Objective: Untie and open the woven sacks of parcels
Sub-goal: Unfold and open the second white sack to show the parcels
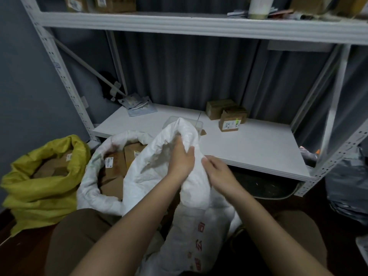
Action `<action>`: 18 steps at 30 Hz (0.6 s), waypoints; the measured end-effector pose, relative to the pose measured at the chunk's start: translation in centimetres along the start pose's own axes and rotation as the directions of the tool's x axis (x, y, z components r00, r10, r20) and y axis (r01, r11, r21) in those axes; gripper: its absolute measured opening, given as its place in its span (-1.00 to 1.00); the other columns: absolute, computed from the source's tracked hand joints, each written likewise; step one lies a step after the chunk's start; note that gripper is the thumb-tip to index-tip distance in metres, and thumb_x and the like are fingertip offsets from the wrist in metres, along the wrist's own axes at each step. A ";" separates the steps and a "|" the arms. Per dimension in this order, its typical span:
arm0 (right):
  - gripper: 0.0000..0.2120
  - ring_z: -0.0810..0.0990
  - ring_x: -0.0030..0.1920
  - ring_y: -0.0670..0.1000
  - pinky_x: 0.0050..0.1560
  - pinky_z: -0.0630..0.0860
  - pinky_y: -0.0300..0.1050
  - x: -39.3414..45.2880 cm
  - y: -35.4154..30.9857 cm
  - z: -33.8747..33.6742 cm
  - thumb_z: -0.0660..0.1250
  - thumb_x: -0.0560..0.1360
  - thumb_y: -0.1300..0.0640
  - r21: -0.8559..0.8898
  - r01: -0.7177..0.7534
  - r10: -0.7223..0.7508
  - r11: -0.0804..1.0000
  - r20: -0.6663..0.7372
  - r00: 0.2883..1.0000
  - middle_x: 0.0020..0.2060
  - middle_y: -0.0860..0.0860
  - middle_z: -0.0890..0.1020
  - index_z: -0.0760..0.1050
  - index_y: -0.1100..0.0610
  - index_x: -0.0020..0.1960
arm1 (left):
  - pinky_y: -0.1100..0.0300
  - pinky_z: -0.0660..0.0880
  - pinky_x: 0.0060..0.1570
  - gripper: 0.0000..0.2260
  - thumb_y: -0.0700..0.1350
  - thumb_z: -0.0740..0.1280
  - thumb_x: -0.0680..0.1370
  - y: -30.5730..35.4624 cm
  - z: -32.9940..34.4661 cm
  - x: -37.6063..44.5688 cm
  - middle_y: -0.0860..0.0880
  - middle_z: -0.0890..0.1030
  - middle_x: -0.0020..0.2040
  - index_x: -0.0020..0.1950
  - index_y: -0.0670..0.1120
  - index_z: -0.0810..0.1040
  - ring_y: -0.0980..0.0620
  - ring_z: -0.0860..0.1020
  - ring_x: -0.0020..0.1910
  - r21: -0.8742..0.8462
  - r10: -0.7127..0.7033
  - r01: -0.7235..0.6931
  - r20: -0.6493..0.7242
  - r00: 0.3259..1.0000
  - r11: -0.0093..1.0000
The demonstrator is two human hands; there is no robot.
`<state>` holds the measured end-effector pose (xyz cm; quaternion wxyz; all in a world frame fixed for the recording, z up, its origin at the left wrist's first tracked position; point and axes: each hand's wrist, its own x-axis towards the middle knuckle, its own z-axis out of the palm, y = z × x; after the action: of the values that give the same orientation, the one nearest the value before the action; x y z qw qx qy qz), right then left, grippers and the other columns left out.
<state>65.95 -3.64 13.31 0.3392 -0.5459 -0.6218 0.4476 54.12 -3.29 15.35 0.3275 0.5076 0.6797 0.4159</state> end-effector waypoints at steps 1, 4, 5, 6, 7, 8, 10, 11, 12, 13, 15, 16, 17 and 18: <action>-0.72 0.54 0.14 -0.05 0.23 0.47 -0.04 -0.8 0.5 0.6 0.12 0.64 0.03 0.052 -0.028 0.029 0.998 -0.011 1.000 0.14 -0.02 0.59 0.47 0.04 0.28 | 0.15 0.07 0.41 -0.41 -0.01 0.16 0.63 0.3 0.3 0.1 -0.06 0.08 0.56 0.57 -0.09 -0.04 -0.04 0.08 0.52 0.012 0.007 -0.008 0.036 0.999 1.000; -0.79 0.61 0.02 0.02 0.11 0.54 -0.04 -0.7 1.1 0.8 0.14 0.64 0.13 0.408 -0.160 0.235 0.899 -0.141 0.962 -0.06 0.00 0.63 0.52 0.10 0.15 | 0.12 -0.06 0.44 -0.37 0.11 0.09 0.63 1.3 0.9 -0.3 0.05 -0.09 0.57 0.56 0.00 -0.19 0.01 -0.08 0.54 -0.010 0.035 -0.034 0.191 0.981 0.999; -0.79 0.63 0.00 0.07 0.09 0.56 -0.01 -0.3 1.1 0.6 0.17 0.63 0.15 0.587 -0.214 0.310 0.781 -0.067 0.948 -0.06 0.08 0.65 0.53 0.16 0.14 | 0.12 -0.07 0.45 -0.39 0.12 0.08 0.63 1.5 1.0 -0.6 0.08 -0.11 0.56 0.56 0.05 -0.20 0.04 -0.08 0.54 -0.073 0.050 -0.034 0.228 0.972 0.997; -0.77 0.65 0.00 0.14 0.08 0.57 0.05 0.0 1.3 0.5 0.20 0.62 0.15 0.738 -0.248 0.334 0.627 0.032 0.942 -0.03 0.17 0.66 0.54 0.23 0.16 | 0.11 -0.06 0.45 -0.40 0.11 0.10 0.63 1.1 0.9 -1.0 0.11 -0.10 0.56 0.55 0.10 -0.19 0.08 -0.07 0.53 -0.142 0.075 -0.040 0.257 0.964 0.989; -0.75 0.65 0.00 0.18 0.06 0.58 0.08 0.2 1.3 0.5 0.23 0.60 0.15 0.820 -0.255 0.327 0.512 0.089 0.941 0.00 0.22 0.66 0.53 0.27 0.18 | 0.10 -0.03 0.47 -0.39 0.07 0.13 0.63 0.2 0.7 -1.3 0.12 -0.09 0.56 0.54 0.14 -0.18 0.10 -0.05 0.53 -0.173 0.104 -0.057 0.281 0.954 0.983; -0.75 0.66 0.00 0.18 0.03 0.59 0.07 0.7 1.4 0.7 0.26 0.59 0.15 0.819 -0.256 0.324 0.513 0.091 0.942 0.01 0.24 0.66 0.54 0.27 0.18 | 0.08 0.01 0.49 -0.36 0.03 0.18 0.62 -0.5 0.5 -1.7 0.13 -0.08 0.56 0.54 0.16 -0.18 0.12 -0.03 0.52 -0.160 0.135 -0.090 0.293 0.947 0.983; -0.79 0.65 -0.02 0.13 0.01 0.60 0.02 1.4 1.6 1.5 0.31 0.56 0.12 0.637 -0.234 0.315 0.735 -0.015 0.949 -0.02 0.18 0.65 0.53 0.20 0.14 | 0.00 0.12 0.48 -0.31 -0.12 0.24 0.60 -1.7 0.3 -1.6 0.13 -0.05 0.56 0.53 0.18 -0.15 0.08 0.05 0.52 -0.097 0.168 -0.147 0.261 0.950 0.984; -0.84 0.63 -0.03 0.07 0.02 0.58 -0.04 1.7 1.7 1.7 0.34 0.54 0.10 0.462 -0.180 0.270 0.869 -0.134 0.954 -0.04 0.14 0.63 0.50 0.14 0.08 | 0.00 0.16 0.47 -0.32 -0.19 0.24 0.59 -2.0 0.3 -1.3 0.13 0.00 0.55 0.54 0.17 -0.08 0.07 0.09 0.51 -0.084 0.178 -0.163 0.222 0.959 0.983; -0.87 0.60 -0.05 0.02 0.02 0.56 -0.10 1.7 1.8 1.8 0.37 0.51 0.09 0.296 -0.111 0.189 0.949 -0.249 0.950 -0.05 0.10 0.59 0.47 0.08 0.01 | 0.06 0.17 0.47 -0.34 -0.26 0.22 0.57 -2.0 0.5 -1.0 0.13 0.05 0.55 0.54 0.15 0.00 0.09 0.11 0.51 -0.090 0.183 -0.168 0.190 0.965 0.982; -0.88 0.57 -0.06 -0.01 -0.01 0.52 -0.19 1.7 2.0 1.8 0.38 0.49 0.10 0.198 -0.051 0.116 0.979 -0.336 0.935 -0.05 0.07 0.57 0.45 0.05 -0.04 | 0.13 0.15 0.47 -0.36 -0.32 0.20 0.56 -1.9 0.7 -0.9 0.12 0.10 0.54 0.54 0.12 0.07 0.12 0.11 0.50 -0.110 0.189 -0.172 0.164 0.968 0.979; -0.95 0.57 -0.05 -0.04 -0.05 0.48 -0.34 0.7 2.4 1.9 0.33 0.53 0.13 0.237 0.042 0.041 0.971 -0.338 0.940 -0.05 0.03 0.60 0.54 0.10 -0.02 | 0.16 0.13 0.48 -0.39 -0.35 0.18 0.56 -1.6 1.2 -0.8 0.09 0.15 0.53 0.53 0.09 0.15 0.13 0.12 0.50 -0.122 0.200 -0.186 0.111 0.974 0.975; -0.87 0.58 -0.01 -0.07 -0.01 0.48 -0.37 0.1 2.6 2.0 0.28 0.57 0.14 0.301 0.054 0.033 0.952 -0.274 0.961 -0.03 -0.01 0.62 0.57 0.12 0.05 | 0.13 0.12 0.48 -0.42 -0.32 0.18 0.57 -1.5 1.4 -0.5 0.09 0.15 0.53 0.52 0.09 0.16 0.13 0.11 0.50 -0.110 0.202 -0.191 0.099 0.974 0.975; -0.82 0.59 0.03 -0.12 0.06 0.48 -0.37 -0.5 2.7 2.1 0.25 0.59 0.14 0.375 0.055 0.022 0.925 -0.197 0.980 0.00 -0.07 0.63 0.56 0.11 0.13 | 0.10 0.11 0.49 -0.46 -0.26 0.17 0.60 -1.4 1.6 -0.3 0.09 0.15 0.53 0.52 0.10 0.16 0.13 0.11 0.50 -0.112 0.205 -0.192 0.118 0.972 0.975; -0.78 0.58 0.06 -0.18 0.11 0.48 -0.35 -1.1 2.7 2.2 0.24 0.59 0.16 0.405 0.054 0.005 0.913 -0.144 0.989 0.04 -0.12 0.62 0.53 0.09 0.21 | 0.09 0.10 0.49 -0.52 -0.17 0.15 0.63 -1.1 1.7 -0.2 0.10 0.15 0.53 0.52 0.12 0.17 0.13 0.12 0.50 -0.144 0.196 -0.174 0.162 0.967 0.974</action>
<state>65.18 -5.12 10.11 0.4946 -0.4858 -0.4960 0.5228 55.16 -3.28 13.62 0.3777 0.5813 0.5696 0.4416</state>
